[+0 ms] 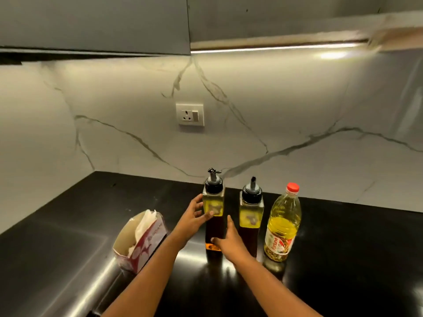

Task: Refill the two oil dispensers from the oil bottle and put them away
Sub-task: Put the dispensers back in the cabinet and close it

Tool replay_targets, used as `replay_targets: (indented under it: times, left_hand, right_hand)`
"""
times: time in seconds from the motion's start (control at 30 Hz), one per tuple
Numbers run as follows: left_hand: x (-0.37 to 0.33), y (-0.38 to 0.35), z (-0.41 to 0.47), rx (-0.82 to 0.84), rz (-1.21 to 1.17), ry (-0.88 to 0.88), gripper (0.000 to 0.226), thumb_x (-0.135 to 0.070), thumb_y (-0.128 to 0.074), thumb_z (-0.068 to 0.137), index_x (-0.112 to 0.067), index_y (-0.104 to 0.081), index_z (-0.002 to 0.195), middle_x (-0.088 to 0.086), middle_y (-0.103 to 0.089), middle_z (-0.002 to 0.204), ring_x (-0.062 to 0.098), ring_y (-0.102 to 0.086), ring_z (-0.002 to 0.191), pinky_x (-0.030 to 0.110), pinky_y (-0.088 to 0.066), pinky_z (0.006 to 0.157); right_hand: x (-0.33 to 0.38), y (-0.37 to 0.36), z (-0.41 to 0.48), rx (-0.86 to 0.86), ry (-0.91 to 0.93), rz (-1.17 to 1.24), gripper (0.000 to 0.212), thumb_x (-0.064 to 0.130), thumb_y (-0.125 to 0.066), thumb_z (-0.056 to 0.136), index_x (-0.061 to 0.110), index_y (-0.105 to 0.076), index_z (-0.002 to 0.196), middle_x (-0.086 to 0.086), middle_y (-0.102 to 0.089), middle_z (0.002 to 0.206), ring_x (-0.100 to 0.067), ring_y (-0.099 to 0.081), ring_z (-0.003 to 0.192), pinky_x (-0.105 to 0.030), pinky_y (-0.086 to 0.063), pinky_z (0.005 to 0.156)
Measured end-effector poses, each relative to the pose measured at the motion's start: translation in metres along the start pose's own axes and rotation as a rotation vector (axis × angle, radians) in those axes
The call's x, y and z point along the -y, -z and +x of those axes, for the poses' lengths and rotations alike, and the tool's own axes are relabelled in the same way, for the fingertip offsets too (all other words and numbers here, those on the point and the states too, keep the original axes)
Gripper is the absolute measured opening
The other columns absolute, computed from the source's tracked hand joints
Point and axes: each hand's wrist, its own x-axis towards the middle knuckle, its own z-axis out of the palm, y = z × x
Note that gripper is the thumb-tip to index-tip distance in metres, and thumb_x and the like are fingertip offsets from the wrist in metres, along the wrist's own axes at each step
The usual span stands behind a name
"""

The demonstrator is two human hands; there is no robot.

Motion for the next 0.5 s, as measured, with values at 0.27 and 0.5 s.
replay_targets:
  times: [0.27, 0.5]
  left_hand:
    - [0.023, 0.006, 0.036, 0.095, -0.004, 0.025, 0.051, -0.013, -0.073, 0.08, -0.026, -0.05, 0.124, -0.002, -0.065, 0.119, 0.012, -0.062, 0.113, 0.022, -0.052, 0.085]
    - [0.028, 0.018, 0.029, 0.048, 0.073, -0.067, 0.055, -0.033, -0.082, 0.07, -0.035, -0.052, 0.116, -0.009, -0.064, 0.116, 0.004, -0.059, 0.11, 0.017, -0.049, 0.083]
  right_hand:
    - [-0.012, -0.027, 0.049, -0.115, 0.014, 0.093, 0.089, 0.017, -0.068, 0.082, 0.024, -0.011, 0.15, -0.006, -0.034, 0.148, -0.023, -0.04, 0.13, -0.041, -0.04, 0.105]
    - [-0.023, -0.032, 0.053, -0.133, 0.085, 0.109, 0.081, 0.027, -0.082, 0.067, 0.026, -0.037, 0.135, 0.0, -0.045, 0.128, -0.019, -0.051, 0.114, -0.041, -0.049, 0.093]
